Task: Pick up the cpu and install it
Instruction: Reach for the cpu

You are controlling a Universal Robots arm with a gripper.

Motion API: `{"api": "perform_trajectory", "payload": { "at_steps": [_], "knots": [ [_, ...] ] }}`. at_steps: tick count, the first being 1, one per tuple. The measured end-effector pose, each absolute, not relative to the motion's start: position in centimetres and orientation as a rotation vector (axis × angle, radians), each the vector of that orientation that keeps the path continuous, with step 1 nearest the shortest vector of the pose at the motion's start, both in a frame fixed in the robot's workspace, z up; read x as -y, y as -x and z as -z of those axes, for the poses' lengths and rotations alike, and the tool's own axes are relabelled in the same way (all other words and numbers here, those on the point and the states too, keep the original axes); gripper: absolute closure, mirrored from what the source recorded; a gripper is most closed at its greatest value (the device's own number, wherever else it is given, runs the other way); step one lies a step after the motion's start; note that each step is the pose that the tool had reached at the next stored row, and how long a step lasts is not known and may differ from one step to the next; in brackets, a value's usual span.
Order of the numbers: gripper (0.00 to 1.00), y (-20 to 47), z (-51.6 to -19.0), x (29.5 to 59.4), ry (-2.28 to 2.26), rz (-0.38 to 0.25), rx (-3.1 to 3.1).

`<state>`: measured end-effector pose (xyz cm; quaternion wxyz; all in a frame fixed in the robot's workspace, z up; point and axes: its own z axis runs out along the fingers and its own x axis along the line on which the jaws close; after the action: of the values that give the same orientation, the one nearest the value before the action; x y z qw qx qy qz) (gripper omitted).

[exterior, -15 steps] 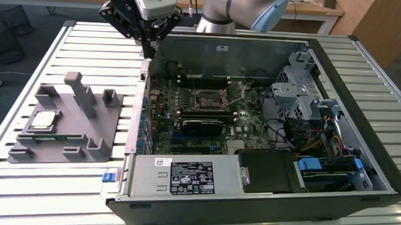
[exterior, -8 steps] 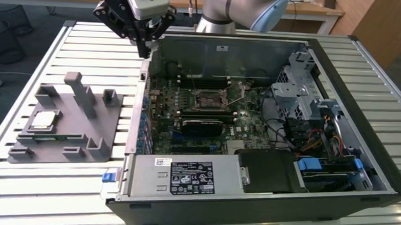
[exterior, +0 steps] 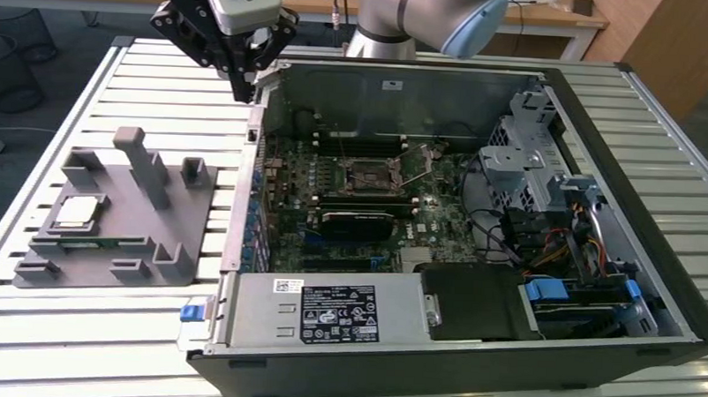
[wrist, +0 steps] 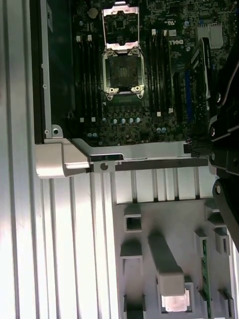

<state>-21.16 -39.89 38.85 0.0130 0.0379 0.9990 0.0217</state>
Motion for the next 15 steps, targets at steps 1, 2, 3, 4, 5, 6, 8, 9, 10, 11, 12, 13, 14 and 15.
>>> {"api": "perform_trajectory", "payload": {
  "at_steps": [1,2,3,4,5,6,8,9,10,11,12,13,14,15],
  "knots": [
    [0.89,21.3,-38.9,39.9,-0.118,-0.068,-3.113],
    [0.89,21.5,-38.8,39.9,-0.118,-0.068,-3.113],
    [0.89,21.6,-38.8,39.9,-0.118,-0.068,-3.113],
    [0.89,21.7,-38.8,39.9,-0.118,-0.068,-3.113],
    [0.89,21.9,-38.8,39.9,-0.118,-0.068,-3.113],
    [0.89,22.0,-38.8,39.9,-0.118,-0.068,-3.113],
    [0.89,22.3,-38.8,39.9,-0.118,-0.068,-3.113],
    [0.89,22.4,-38.8,39.9,-0.118,-0.068,-3.113],
    [0.89,22.5,-38.8,39.9,-0.118,-0.068,-3.113],
    [0.89,22.7,-38.8,39.9,-0.118,-0.068,-3.113],
    [0.89,22.8,-38.8,39.9,-0.118,-0.068,-3.113],
    [0.89,22.9,-38.8,39.9,-0.118,-0.068,-3.113],
    [0.89,23.1,-38.8,39.9,-0.118,-0.068,-3.113],
    [0.89,23.2,-38.8,39.9,-0.118,-0.068,-3.112]
  ]
}}
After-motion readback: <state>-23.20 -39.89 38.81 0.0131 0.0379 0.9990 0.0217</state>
